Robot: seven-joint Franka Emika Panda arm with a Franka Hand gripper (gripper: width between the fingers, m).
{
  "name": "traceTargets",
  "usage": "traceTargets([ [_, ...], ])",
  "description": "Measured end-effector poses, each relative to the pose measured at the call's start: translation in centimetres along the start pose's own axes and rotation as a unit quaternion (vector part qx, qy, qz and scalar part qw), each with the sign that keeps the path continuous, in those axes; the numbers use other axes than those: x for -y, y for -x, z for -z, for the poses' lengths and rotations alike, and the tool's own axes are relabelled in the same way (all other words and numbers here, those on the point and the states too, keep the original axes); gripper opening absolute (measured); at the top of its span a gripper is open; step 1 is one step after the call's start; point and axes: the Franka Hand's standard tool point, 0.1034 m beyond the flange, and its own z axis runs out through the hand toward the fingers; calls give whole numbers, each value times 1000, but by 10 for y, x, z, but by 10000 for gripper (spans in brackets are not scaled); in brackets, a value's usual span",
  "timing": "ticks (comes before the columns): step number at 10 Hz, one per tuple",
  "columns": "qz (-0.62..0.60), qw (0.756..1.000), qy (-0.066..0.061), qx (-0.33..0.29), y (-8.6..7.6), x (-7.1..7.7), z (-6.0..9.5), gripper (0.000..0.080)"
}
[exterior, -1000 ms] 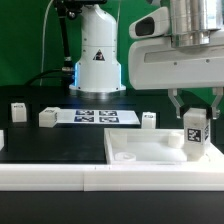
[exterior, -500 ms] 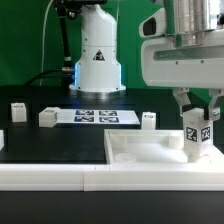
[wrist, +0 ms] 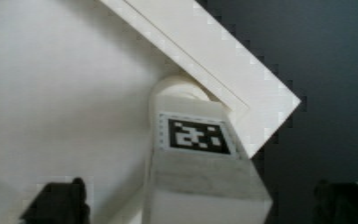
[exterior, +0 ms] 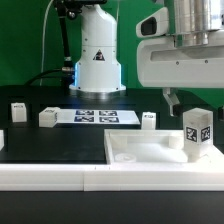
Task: Assemble one leg
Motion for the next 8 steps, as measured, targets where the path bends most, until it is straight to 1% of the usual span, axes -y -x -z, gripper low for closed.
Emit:
traceTargets([
  [1,65,998,3,3,2,0,0,647],
  [3,170,985,5,8,2,0,0,649],
  [5,272,962,5,11,4,2,0,649],
  [6,303,953,4,11,6,3,0,649],
  [8,393,919,10,12,6,4,0,649],
])
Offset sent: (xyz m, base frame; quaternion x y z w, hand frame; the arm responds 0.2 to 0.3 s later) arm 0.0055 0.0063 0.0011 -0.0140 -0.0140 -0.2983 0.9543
